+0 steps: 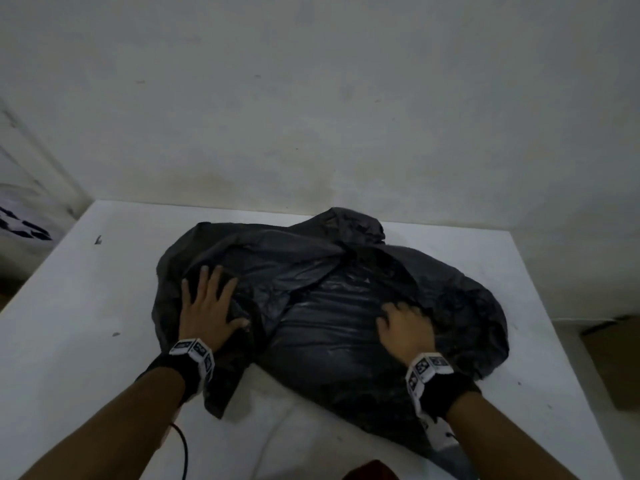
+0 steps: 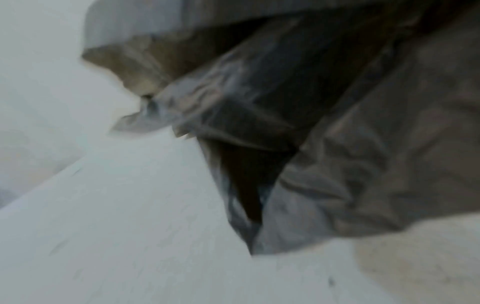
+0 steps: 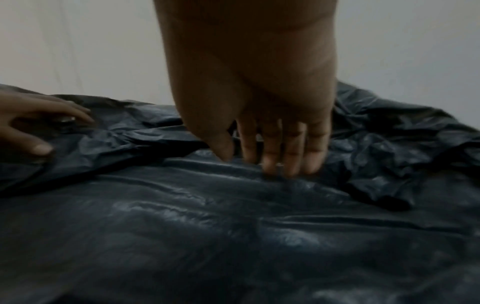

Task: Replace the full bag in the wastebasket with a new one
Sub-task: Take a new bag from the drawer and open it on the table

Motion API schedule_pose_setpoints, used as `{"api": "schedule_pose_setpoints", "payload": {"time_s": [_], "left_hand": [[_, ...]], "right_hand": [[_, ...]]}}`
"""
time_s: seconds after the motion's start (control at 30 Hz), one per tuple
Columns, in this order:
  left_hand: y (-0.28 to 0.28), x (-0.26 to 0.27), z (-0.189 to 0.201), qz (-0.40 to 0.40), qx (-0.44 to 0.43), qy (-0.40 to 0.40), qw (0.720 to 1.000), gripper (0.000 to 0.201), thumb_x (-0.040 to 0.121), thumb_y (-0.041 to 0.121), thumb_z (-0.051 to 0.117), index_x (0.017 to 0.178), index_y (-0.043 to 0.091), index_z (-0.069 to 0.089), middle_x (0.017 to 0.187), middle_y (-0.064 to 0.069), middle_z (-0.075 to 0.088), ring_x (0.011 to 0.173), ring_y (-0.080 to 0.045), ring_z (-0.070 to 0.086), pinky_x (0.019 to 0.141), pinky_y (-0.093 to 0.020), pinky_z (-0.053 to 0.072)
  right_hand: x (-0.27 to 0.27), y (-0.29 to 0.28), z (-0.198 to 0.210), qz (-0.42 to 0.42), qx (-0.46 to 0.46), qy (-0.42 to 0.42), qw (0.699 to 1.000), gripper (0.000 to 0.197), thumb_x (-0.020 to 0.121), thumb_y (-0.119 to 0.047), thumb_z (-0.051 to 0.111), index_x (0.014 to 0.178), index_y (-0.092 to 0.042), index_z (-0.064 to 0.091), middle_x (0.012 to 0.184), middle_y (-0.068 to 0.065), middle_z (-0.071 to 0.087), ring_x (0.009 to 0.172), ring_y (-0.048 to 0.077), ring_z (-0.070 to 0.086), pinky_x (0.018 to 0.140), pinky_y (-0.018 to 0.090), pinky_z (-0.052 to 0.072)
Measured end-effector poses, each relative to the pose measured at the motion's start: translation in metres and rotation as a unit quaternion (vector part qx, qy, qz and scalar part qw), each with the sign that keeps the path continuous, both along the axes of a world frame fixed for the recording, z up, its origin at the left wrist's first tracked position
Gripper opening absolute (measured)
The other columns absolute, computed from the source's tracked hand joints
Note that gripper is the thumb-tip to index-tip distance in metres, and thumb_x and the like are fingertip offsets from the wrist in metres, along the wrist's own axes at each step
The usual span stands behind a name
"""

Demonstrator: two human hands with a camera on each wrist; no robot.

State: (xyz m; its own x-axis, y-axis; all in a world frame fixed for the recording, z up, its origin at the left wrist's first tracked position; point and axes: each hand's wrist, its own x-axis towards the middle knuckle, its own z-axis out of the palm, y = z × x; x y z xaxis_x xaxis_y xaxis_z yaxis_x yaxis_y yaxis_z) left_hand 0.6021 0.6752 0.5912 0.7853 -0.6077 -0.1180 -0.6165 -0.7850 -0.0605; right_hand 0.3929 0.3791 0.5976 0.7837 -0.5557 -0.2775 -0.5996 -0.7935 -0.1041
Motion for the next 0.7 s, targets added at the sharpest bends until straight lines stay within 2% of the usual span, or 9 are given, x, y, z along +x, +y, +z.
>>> {"api": "schedule_pose_setpoints", "payload": {"time_s": [0.07,0.13,0.2,0.27,0.37,0.43,0.53,0.6,0.7], "left_hand": [[0.009,0.003,0.003,0.040,-0.033,-0.023,0.998,0.085,0.069,0.060,0.068,0.137,0.015,0.046,0.150,-0.021,0.035,0.139,-0.043,0.026,0.113,-0.046,-0.020],[0.015,0.005,0.009,0.072,-0.064,-0.054,0.994,0.081,0.072,0.049,0.075,0.138,0.012,0.046,0.151,-0.022,0.033,0.140,-0.043,0.024,0.112,-0.044,-0.021],[0.022,0.007,0.014,0.098,-0.086,-0.069,0.989,0.079,0.073,0.041,0.077,0.139,0.011,0.045,0.151,-0.022,0.033,0.140,-0.042,0.025,0.113,-0.046,-0.017],[0.029,0.011,0.017,0.116,-0.093,-0.081,0.986,0.078,0.075,0.036,0.077,0.141,0.011,0.043,0.152,-0.021,0.030,0.141,-0.041,0.023,0.115,-0.054,-0.004],[0.037,0.014,0.024,0.169,-0.050,-0.064,0.982,0.080,0.083,0.036,0.068,0.149,0.016,0.028,0.159,-0.016,0.015,0.146,-0.038,0.008,0.114,-0.061,0.006],[0.041,0.017,0.029,0.243,-0.012,-0.008,0.970,0.086,0.087,0.047,0.059,0.153,0.019,0.011,0.161,-0.014,0.000,0.147,-0.037,-0.003,0.114,-0.062,0.007],[0.042,0.019,0.026,0.368,-0.049,0.137,0.918,0.105,0.080,0.065,0.058,0.153,0.017,-0.001,0.160,-0.018,0.001,0.145,-0.040,0.005,0.113,-0.061,0.012],[0.036,0.019,0.015,0.433,-0.160,0.241,0.853,0.111,0.075,0.065,0.064,0.152,0.007,0.009,0.154,-0.025,0.022,0.139,-0.043,0.028,0.112,-0.054,0.026],[0.022,0.013,0.007,0.454,-0.259,0.315,0.792,0.085,0.082,0.058,0.063,0.130,-0.009,0.047,0.130,-0.031,0.053,0.116,-0.042,0.054,0.098,-0.044,0.045]], "right_hand": [[0.007,0.021,-0.007,0.052,0.099,-0.003,0.994,0.058,0.095,-0.054,0.032,0.149,-0.036,0.025,0.156,0.002,0.028,0.139,0.034,0.030,0.110,0.046,0.030],[0.006,0.028,-0.022,0.061,0.162,0.091,0.981,0.070,0.092,-0.064,0.035,0.151,-0.044,0.004,0.163,-0.008,-0.001,0.148,0.036,0.002,0.114,0.059,0.017],[-0.001,0.019,-0.035,0.070,0.140,0.139,0.978,0.078,0.088,-0.071,0.035,0.150,-0.047,-0.004,0.160,-0.013,-0.018,0.148,0.035,-0.015,0.113,0.066,0.010],[-0.006,0.001,-0.040,0.071,0.104,0.148,0.981,0.080,0.086,-0.074,0.036,0.150,-0.047,-0.005,0.159,-0.013,-0.022,0.148,0.034,-0.016,0.113,0.066,0.010],[-0.009,-0.033,-0.035,0.044,0.056,0.174,0.982,0.079,0.087,-0.070,0.042,0.151,-0.046,0.002,0.162,-0.007,-0.014,0.149,0.034,-0.009,0.114,0.064,0.011],[-0.009,-0.047,-0.026,0.033,-0.001,0.192,0.981,0.074,0.088,-0.061,0.048,0.151,-0.040,0.014,0.163,-0.002,0.000,0.149,0.036,0.001,0.113,0.065,0.015],[-0.001,-0.050,-0.012,0.042,-0.050,0.147,0.987,0.052,0.089,-0.046,0.050,0.139,-0.030,0.044,0.154,0.001,0.031,0.140,0.033,0.029,0.110,0.056,0.027],[0.007,-0.042,-0.006,0.041,0.012,0.083,0.996,0.047,0.090,-0.044,0.051,0.135,-0.030,0.048,0.146,0.001,0.043,0.133,0.028,0.041,0.109,0.046,0.034],[0.018,-0.021,-0.001,0.041,0.125,0.023,0.991,0.046,0.091,-0.041,0.055,0.135,-0.027,0.048,0.142,0.004,0.048,0.131,0.027,0.046,0.109,0.039,0.036]]}}
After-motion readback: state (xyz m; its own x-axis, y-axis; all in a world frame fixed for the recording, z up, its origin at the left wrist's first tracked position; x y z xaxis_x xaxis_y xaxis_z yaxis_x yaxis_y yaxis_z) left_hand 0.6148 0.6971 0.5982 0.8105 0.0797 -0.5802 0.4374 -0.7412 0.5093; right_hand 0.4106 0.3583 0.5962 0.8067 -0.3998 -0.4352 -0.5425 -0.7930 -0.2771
